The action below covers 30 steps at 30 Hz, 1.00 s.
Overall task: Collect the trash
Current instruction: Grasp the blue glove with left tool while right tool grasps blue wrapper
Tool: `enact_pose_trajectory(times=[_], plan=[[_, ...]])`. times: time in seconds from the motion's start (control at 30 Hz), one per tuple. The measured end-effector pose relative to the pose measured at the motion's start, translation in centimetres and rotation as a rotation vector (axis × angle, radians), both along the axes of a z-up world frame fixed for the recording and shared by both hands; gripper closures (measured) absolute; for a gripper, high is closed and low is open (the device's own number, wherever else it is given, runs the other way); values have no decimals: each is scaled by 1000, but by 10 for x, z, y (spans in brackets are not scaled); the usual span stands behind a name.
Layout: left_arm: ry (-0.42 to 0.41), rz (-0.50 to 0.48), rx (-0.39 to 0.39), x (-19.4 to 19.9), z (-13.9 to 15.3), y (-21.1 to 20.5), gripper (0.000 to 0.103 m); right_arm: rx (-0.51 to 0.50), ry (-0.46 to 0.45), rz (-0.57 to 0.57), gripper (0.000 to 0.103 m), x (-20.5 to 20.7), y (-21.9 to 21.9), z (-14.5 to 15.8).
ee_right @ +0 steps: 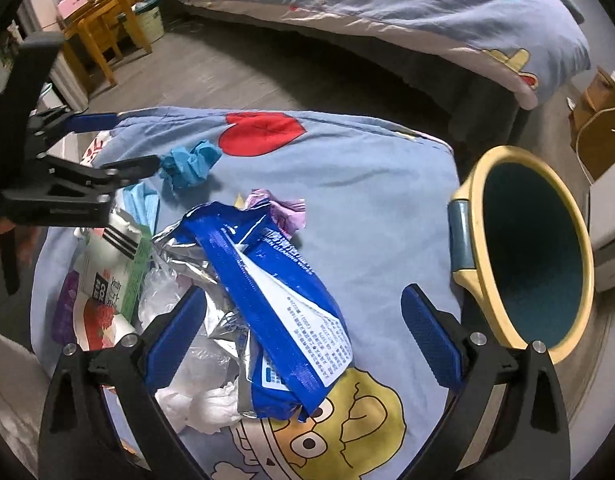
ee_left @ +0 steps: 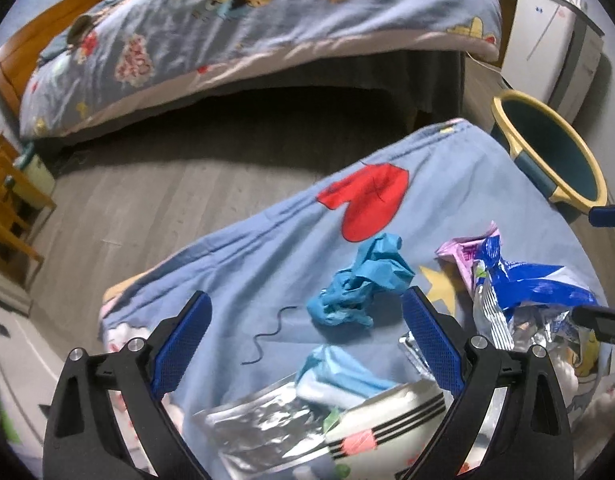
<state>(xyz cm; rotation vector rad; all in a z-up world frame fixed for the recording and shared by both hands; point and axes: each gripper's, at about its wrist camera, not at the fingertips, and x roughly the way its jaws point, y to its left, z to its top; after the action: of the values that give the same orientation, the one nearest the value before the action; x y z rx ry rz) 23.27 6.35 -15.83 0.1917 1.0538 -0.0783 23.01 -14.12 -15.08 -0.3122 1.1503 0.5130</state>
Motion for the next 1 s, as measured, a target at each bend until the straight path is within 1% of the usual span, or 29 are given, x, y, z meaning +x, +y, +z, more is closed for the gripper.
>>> enact_pose_trajectory(times=[0.07, 0.13, 0.17, 0.2, 0.23, 0.27, 0.3, 0.33, 0.37, 0.43, 0.47, 0.5, 0.53, 0.57, 0.6, 0.63, 0.7, 0.73, 0.83, 0.87, 0.9, 1.0], plan=[[18, -15, -4, 4, -6, -2, 9, -7, 10, 19, 15, -1, 3, -3], [37, -24, -2, 7, -13, -5, 12, -14, 17, 40, 16, -3, 6, -7], [42, -27, -1, 8, -15, -6, 14, -16, 20, 51, 20, -3, 8, -8], [52, -32, -4, 9, -18, -6, 20, -17, 23, 61, 25, -4, 9, -10], [62, -36, -10, 10, -20, -7, 26, -25, 23, 78, 27, -6, 13, -11], [68, -39, -13, 11, -22, -8, 28, -32, 22, 89, 31, -8, 15, -12], [75, -44, -14, 12, -24, -9, 34, -47, 19, 104, 37, -10, 17, -14], [81, -52, -10, 12, -26, -11, 42, -58, 21, 111, 40, -11, 18, -16], [87, -57, -6, 12, -27, -12, 45, -60, 27, 114, 46, -11, 19, -17], [98, -70, 8, 12, -31, -15, 56, -61, 37, 121, 51, -12, 19, -19], [100, -77, 13, 11, -32, -17, 58, -63, 33, 125, 56, -13, 19, -19], [100, -80, 18, 11, -32, -18, 63, -61, 33, 129, 63, -13, 19, -19], [98, -83, 21, 11, -31, -19, 68, -55, 38, 130, 65, -13, 19, -18], [95, -83, 23, 11, -31, -19, 70, -51, 37, 127, 66, -12, 18, -17], [89, -81, 23, 11, -29, -18, 71, -49, 34, 128, 70, -12, 18, -16], [85, -78, 20, 11, -28, -17, 73, -50, 30, 130, 71, -13, 17, -14], [74, -77, 18, 10, -25, -16, 74, -44, 26, 129, 78, -13, 16, -10], [70, -78, 18, 10, -25, -15, 75, -34, 29, 129, 79, -13, 15, -8], [57, -76, 12, 9, -20, -15, 76, -18, 19, 140, 82, -14, 15, 1], [50, -73, 5, 8, -17, -15, 79, -15, 12, 143, 83, -14, 15, 4], [46, -71, 1, 9, -15, -14, 84, -12, 4, 145, 84, -14, 15, 7], [25, -63, -4, 6, -8, -13, 84, -2, -21, 145, 84, -13, 13, 18]])
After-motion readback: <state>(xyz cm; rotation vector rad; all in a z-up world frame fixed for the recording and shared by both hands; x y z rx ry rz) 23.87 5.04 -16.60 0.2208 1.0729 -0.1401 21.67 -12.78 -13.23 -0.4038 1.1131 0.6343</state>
